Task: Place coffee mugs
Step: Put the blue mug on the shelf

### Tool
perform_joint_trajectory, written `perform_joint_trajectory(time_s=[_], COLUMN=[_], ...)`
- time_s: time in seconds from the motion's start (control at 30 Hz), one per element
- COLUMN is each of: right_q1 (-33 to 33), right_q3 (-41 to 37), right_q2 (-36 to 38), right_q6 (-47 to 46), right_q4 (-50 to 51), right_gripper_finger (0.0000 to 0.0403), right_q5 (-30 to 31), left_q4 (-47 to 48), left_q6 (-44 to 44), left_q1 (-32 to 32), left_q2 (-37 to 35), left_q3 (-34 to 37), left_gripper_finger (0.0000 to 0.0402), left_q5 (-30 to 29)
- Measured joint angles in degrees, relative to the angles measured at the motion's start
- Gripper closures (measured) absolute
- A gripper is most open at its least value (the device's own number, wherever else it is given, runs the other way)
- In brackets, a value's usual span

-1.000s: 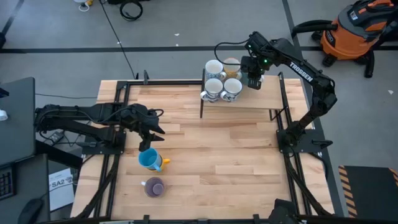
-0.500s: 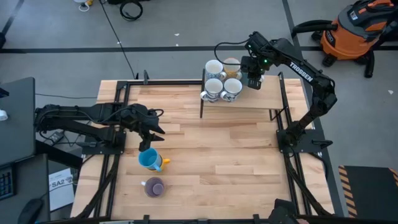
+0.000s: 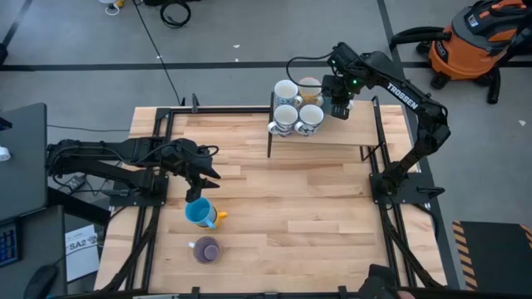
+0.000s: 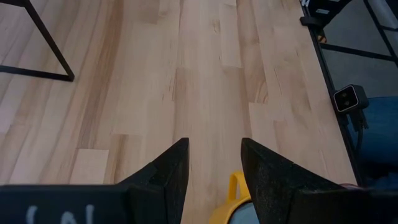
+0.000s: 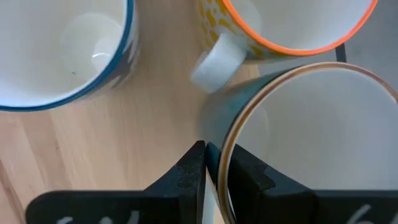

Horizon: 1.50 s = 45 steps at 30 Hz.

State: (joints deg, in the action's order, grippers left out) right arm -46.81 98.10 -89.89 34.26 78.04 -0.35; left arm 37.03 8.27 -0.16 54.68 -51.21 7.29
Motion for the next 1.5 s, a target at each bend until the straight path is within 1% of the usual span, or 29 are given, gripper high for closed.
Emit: perform_joint_trajectory(time_s=[0.13,0.5,0.73,0.97,1.5], right_q1=[0.0,0.0,0.0,0.0,0.1], right_q3=[0.0,0.0,0.0,0.0,0.1], right_q2=[0.0,0.0,0.0,0.0,0.0], right_q6=[0.0,0.0,0.0,0.0,-0.2], right_q4=[0.0,0.0,0.0,-0.1,-0.3], right_gripper_finger=[0.0329,0.0255,0.0224,0.0212,0.0213], right_q5=[0.9,0.8,1.1,1.2,1.4], left_q4=[0.0,0.0,0.0,0.0,0.0], left_q6=[0.0,0.0,0.0,0.1,0.1], left_q1=[0.0,0.0,0.0,0.0,0.0], left_q2=[0.0,0.0,0.0,0.0,0.0], left_q3=[0.0,0.0,0.0,0.0,0.0], left_gripper_finger=[0.0249,0.0249,0.0249,0.0249,0.0249], left_q5=[0.0,0.0,0.0,0.0,0.0])
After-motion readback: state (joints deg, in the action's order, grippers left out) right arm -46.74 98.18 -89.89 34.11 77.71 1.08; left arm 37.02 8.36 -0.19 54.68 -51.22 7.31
